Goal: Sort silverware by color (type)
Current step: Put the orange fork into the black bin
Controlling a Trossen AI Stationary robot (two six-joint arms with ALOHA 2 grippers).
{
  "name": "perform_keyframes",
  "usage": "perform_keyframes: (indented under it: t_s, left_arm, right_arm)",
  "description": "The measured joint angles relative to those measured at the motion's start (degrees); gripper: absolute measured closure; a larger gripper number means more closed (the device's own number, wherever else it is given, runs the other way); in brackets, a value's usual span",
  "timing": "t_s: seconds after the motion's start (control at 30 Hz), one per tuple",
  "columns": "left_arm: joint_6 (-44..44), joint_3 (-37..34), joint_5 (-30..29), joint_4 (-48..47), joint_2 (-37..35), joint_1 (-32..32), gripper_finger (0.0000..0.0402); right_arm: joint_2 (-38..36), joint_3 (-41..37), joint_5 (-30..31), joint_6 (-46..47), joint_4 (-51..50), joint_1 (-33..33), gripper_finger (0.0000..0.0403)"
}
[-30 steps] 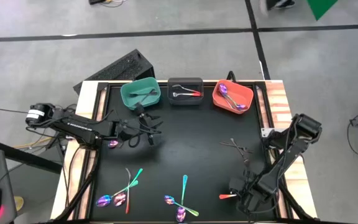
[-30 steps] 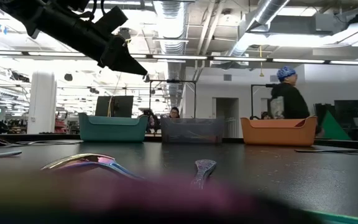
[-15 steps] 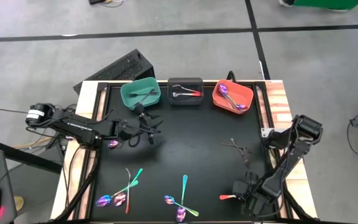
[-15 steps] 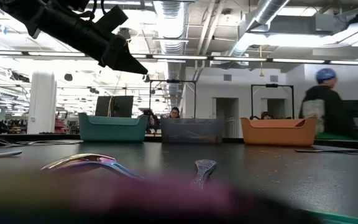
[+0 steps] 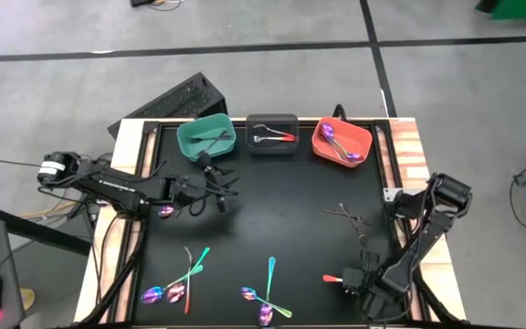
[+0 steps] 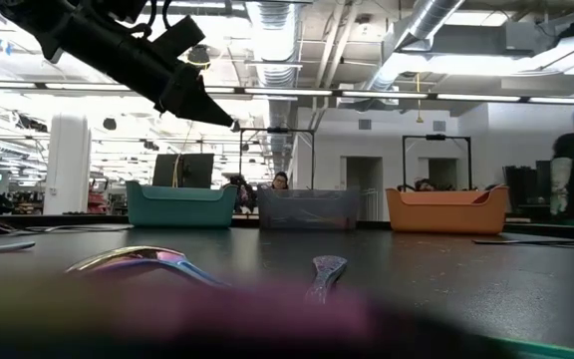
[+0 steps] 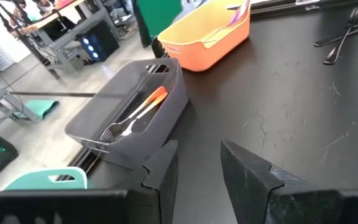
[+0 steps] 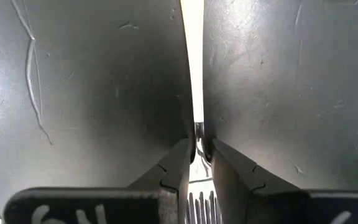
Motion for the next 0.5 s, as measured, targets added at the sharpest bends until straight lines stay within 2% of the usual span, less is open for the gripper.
perform_keyframes:
  t_s: [0.2, 0.37, 0.5]
  left_arm:
    - [-0.1, 0.0, 0.0, 0.0, 0.0, 0.0, 0.0292]
    - [-0.8, 0.0, 0.0, -0.5, 0.0, 0.0, 0.0292]
    - [-2.5, 0.0, 0.3, 0.1, 0.0, 0.0, 0.0292]
  right_arm:
    - [0.3, 0.0, 0.1, -5.9, -0.4, -4.6, 0.0321]
    - [0.3, -0.1, 0.1, -11.1, -0.4, -7.4, 0.0363]
    - [0.3, -0.1, 3.6, -12.0, -2.4, -8.8, 0.0393]
